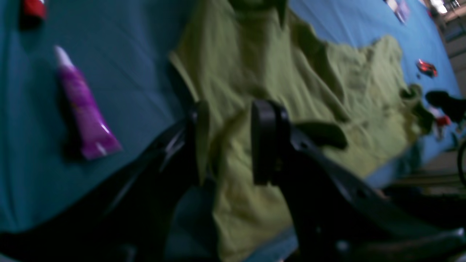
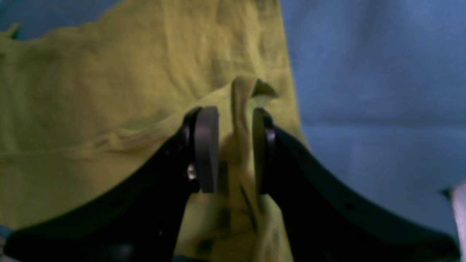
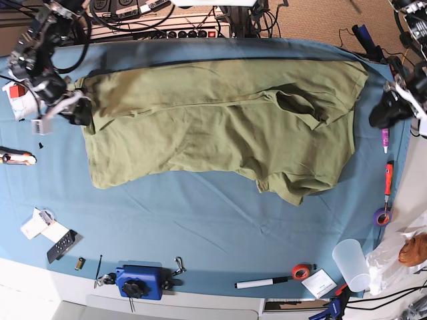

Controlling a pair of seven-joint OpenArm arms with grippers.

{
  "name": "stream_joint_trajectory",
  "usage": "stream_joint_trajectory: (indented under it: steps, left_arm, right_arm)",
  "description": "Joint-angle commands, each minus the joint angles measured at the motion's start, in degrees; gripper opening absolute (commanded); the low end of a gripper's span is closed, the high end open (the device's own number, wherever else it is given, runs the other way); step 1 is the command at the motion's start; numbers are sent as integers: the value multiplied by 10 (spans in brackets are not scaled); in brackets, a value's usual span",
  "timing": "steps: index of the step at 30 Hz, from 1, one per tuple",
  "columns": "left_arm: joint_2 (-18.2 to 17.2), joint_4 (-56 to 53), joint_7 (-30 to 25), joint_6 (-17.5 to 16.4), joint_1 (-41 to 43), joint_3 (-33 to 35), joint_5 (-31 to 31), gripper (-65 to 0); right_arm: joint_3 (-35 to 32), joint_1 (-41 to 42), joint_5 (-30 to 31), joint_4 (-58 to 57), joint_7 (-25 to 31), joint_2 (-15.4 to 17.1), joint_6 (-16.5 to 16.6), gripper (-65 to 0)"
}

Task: Layout the t-shirt on the table in an organized manner, then fold the t-shirt properly
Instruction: 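Release the edge and move both grippers to the shirt's hem corners, then grasp the hem corners with both grippers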

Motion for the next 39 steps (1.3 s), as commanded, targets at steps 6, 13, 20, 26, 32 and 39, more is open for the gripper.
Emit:
stream_joint_trajectory:
  steps: [6,13,20,26,32,39]
  left_arm:
    - [-8,8,-25,-2,-30,1,-2,-444]
    - [-8,8,-153,-2,-33,100,106,-444]
    - [-8,8,-179,17,-110,220,216,-444]
    - [-8,-3,-194,97,-199,316,360,-450]
    - [-8,-68,-196,97,-275,403,414,-450]
    - [-8,-190,-207,43,-362,439,426,-450]
  right_arm:
    - [-65,59,-42,-9,52,11,-23,-484]
    - [-51,143,-59,-9,52,11,-28,-484]
    - [-51,156,-109,-9,42,11,-46,-484]
    - [-51,155,-122,-9,45,11,-46,-484]
    - [-51,155,-122,-9,43,11,-46,-484]
    - [-51,155,-135,-9,40,11,-46,-484]
